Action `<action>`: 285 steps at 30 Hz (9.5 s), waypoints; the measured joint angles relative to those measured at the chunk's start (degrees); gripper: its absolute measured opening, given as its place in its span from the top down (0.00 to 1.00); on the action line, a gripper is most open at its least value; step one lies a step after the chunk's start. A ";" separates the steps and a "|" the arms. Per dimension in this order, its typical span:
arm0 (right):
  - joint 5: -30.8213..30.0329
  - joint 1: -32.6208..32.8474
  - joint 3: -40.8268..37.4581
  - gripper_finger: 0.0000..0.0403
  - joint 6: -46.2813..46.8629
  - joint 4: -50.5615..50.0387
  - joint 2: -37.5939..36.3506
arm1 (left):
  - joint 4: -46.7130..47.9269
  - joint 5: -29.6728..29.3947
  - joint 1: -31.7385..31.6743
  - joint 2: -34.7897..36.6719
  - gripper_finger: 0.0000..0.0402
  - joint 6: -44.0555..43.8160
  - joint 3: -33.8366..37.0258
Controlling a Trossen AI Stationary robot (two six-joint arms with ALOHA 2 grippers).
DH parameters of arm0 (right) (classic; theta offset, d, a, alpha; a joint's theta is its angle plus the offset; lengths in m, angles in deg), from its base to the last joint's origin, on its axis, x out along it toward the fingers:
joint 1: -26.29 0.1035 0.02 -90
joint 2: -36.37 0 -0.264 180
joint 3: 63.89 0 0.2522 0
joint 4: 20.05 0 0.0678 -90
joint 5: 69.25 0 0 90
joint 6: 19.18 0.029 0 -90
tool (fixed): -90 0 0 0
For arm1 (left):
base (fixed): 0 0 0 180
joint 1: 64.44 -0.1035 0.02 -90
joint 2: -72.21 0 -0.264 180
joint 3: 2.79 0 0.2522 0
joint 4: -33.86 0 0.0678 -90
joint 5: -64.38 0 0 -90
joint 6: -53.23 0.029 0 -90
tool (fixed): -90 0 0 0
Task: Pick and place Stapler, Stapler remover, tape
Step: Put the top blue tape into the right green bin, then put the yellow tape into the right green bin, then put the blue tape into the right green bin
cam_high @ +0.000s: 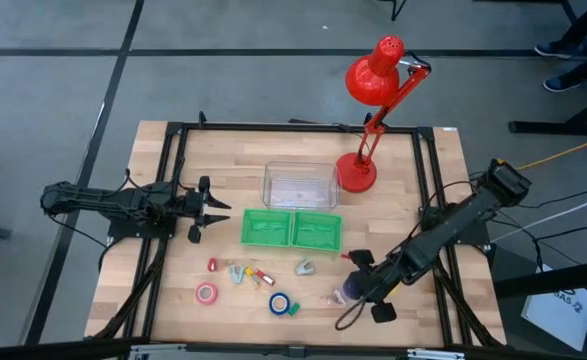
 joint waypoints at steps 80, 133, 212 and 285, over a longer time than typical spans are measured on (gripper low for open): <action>-1.83 -27.17 12.83 0.59 -3.96 -5.58 12.62 | -0.01 0.01 0.00 -0.01 0.68 0.00 0.01; 4.01 2.98 25.06 0.61 49.99 -38.80 12.66 | -0.02 0.00 0.00 -0.01 0.68 0.00 0.01; 7.29 -18.86 22.29 0.90 27.25 -26.29 12.64 | -0.01 0.00 0.00 0.00 0.68 0.00 0.00; -5.19 -26.50 24.49 0.65 2.25 -23.16 19.94 | -0.83 0.02 0.00 0.00 0.68 0.00 0.04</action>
